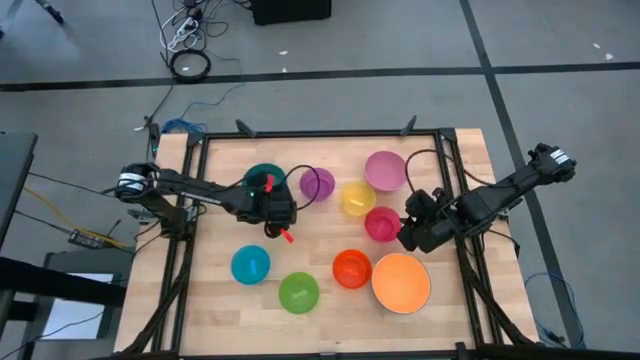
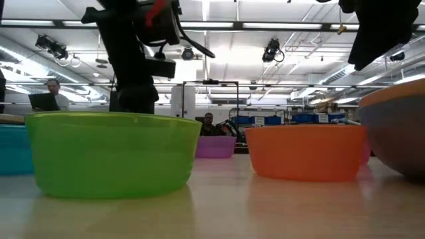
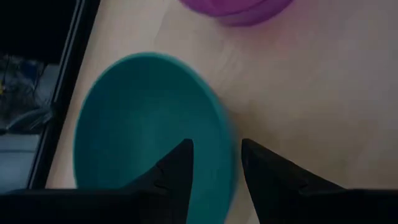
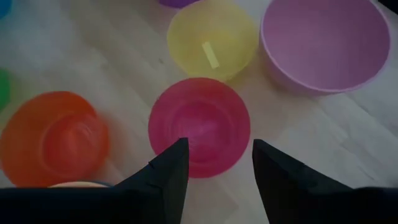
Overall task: Nest bowls inside each other
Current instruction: Stack the green bowl on top of the light orange bowl
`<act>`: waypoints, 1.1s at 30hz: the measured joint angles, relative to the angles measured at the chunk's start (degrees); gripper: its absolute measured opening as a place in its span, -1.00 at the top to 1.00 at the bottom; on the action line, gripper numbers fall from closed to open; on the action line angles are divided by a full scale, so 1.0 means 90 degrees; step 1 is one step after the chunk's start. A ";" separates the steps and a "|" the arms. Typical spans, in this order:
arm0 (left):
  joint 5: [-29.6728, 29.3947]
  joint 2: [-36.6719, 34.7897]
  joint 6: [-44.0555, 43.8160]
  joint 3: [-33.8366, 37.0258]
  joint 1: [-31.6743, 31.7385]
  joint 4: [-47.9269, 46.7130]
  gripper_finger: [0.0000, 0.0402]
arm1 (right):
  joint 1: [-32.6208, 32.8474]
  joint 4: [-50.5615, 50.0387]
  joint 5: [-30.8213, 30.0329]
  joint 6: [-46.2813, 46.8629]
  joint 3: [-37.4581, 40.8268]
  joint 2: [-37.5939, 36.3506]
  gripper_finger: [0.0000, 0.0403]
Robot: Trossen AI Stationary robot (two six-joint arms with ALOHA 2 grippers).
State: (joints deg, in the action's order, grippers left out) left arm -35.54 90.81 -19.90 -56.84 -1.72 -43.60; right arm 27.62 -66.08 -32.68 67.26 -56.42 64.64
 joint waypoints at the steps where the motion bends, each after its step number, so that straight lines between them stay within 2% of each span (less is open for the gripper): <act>1: -0.0003 0.0012 -0.0005 0.0000 0.0031 0.0000 0.27 | 0.0000 0.0000 0.0003 0.0000 0.0000 0.0045 0.18; 13: 0.0043 0.0017 -0.0077 -0.0048 0.0235 -0.0123 0.27 | 0.0000 0.0036 0.0036 0.0002 0.0000 0.0189 0.18; 16: 0.0270 0.0019 -0.0314 -0.0305 0.0191 -0.0371 0.27 | 0.0000 0.0039 0.0036 0.0002 0.0000 0.0192 0.18; 24: 0.0384 0.0019 -0.1105 -0.1068 0.0243 -0.1677 0.27 | 0.0000 0.0041 0.0034 0.0002 0.0000 0.0192 0.17; 33: 0.1410 0.0019 -0.1661 -0.1392 0.0779 -0.2230 0.12 | -0.0029 0.0046 0.0031 0.0002 0.0000 0.0192 0.15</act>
State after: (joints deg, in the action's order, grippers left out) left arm -22.85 90.98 -34.84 -69.36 5.29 -63.67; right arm 27.36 -65.67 -32.40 67.29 -56.42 66.37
